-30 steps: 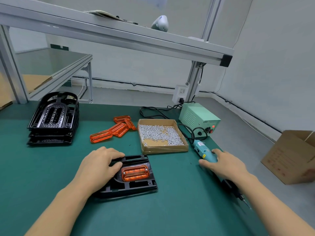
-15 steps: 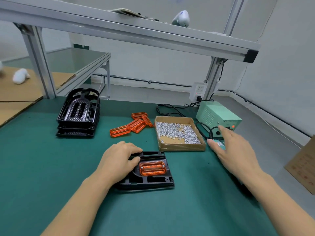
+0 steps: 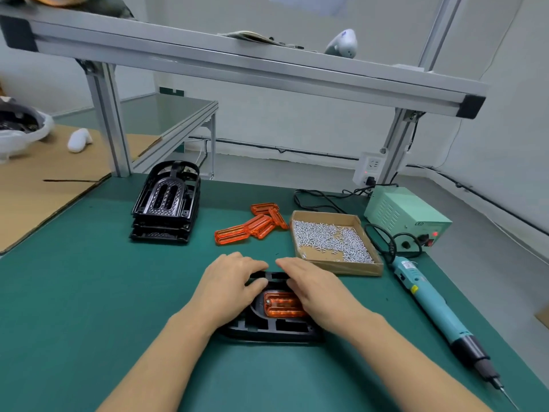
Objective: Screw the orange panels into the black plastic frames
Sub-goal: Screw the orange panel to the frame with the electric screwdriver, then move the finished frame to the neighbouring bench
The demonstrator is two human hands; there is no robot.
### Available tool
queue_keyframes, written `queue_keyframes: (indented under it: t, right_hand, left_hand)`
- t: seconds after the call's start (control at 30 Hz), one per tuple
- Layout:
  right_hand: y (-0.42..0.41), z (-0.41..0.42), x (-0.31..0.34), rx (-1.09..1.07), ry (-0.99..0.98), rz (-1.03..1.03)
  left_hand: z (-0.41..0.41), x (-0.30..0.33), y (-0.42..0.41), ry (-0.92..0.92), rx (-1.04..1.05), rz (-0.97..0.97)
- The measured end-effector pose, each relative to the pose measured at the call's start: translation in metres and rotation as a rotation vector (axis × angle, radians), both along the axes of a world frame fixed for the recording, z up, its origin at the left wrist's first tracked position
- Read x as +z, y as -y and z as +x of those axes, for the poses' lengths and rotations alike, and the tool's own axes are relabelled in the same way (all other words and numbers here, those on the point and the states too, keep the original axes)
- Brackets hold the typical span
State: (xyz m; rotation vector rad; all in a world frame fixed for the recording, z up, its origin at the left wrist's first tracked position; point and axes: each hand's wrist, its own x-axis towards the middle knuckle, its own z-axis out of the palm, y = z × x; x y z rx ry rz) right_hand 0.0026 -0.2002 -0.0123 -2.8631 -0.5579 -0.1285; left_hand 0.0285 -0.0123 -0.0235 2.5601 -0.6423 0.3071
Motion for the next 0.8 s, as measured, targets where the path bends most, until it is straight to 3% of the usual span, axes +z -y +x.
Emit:
queue_keyframes:
  t: [0.3, 0.53, 0.8]
  right_hand:
    - [-0.006, 0.007, -0.010, -0.004, -0.010, 0.050]
    - [-0.021, 0.011, -0.015, -0.162, 0.065, 0.111]
    - [-0.045, 0.008, -0.024, -0.262, 0.075, 0.251]
  left_hand:
    - [-0.001, 0.004, -0.001, 0.130, -0.022, -0.040]
    - [-0.004, 0.009, -0.005, 0.219, 0.136, -0.214]
    - [-0.037, 0.001, -0.032, 0.052, 0.442, -0.371]
